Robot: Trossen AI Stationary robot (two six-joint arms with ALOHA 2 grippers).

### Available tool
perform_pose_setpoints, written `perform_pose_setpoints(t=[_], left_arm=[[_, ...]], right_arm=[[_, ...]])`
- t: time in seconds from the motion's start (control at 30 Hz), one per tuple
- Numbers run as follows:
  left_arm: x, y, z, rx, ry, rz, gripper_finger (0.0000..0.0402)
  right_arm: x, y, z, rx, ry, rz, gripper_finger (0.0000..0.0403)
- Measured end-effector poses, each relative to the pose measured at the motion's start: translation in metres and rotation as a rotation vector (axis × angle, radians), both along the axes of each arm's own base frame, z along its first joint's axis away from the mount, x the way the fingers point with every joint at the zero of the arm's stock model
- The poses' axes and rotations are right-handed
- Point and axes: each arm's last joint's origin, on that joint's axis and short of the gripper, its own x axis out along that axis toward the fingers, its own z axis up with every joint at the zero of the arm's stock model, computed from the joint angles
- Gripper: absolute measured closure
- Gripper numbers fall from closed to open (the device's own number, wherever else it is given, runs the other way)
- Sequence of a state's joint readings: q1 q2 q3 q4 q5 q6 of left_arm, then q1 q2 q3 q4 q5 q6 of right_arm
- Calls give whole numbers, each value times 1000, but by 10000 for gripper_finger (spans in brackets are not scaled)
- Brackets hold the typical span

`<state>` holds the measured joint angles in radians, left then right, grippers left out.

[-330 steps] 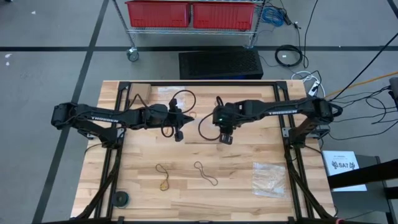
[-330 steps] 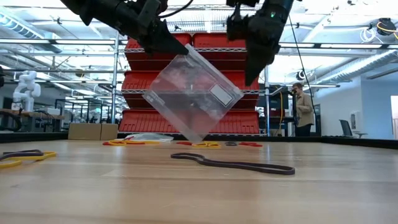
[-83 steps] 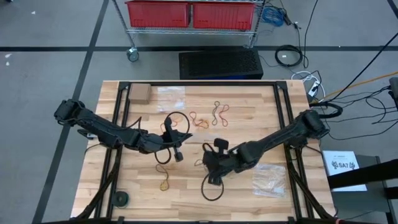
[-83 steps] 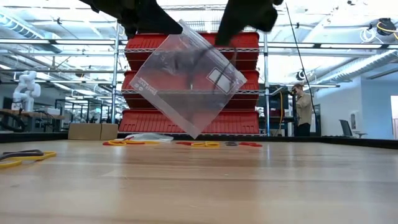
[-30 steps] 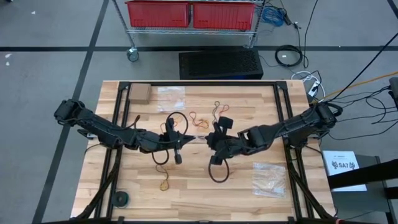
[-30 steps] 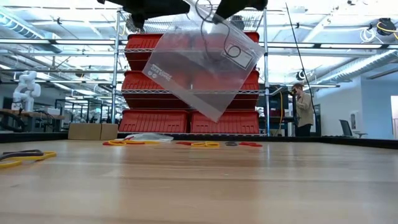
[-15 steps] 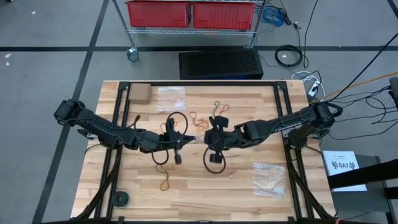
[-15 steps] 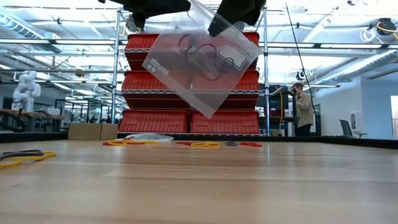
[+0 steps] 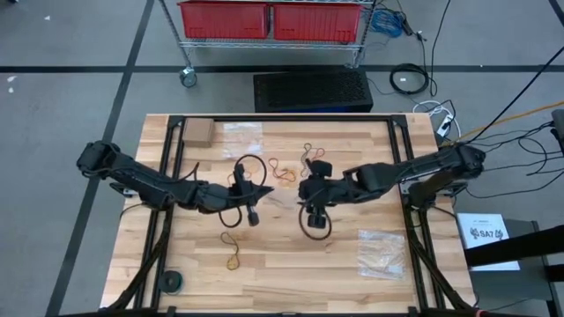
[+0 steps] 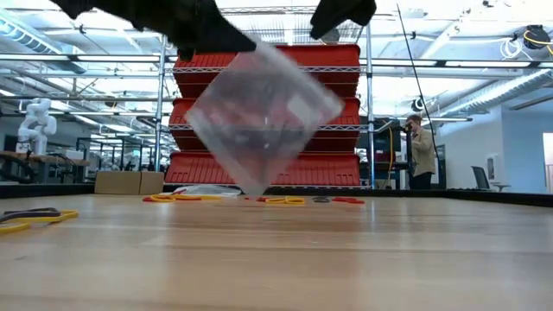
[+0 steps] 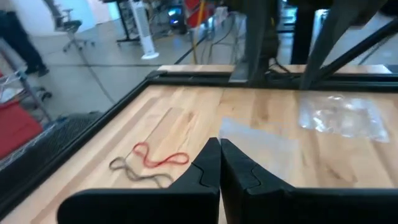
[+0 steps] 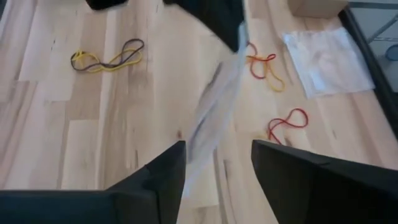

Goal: Sort rubber bands
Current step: Put the top purple rubber band into the top right transparent zip lock bag

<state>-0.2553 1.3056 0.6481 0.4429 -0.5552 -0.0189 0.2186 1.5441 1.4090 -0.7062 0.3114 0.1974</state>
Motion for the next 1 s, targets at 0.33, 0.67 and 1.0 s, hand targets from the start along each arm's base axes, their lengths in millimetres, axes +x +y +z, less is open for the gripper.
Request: perform_pose_setpoints(t=[0.33, 0.67, 1.0], left_arm=[[-11, 14, -13, -18, 20, 50, 402], [-52, 25, 4, -20, -76, 127, 402], [-72, 30, 1, -33, -117, 155, 402]], right_arm=[[-18, -56, -25, -29, 92, -212, 229], [-34, -147, -113, 186, -30, -564, 217], [-14, -169, -151, 209, -21, -596, 231]])
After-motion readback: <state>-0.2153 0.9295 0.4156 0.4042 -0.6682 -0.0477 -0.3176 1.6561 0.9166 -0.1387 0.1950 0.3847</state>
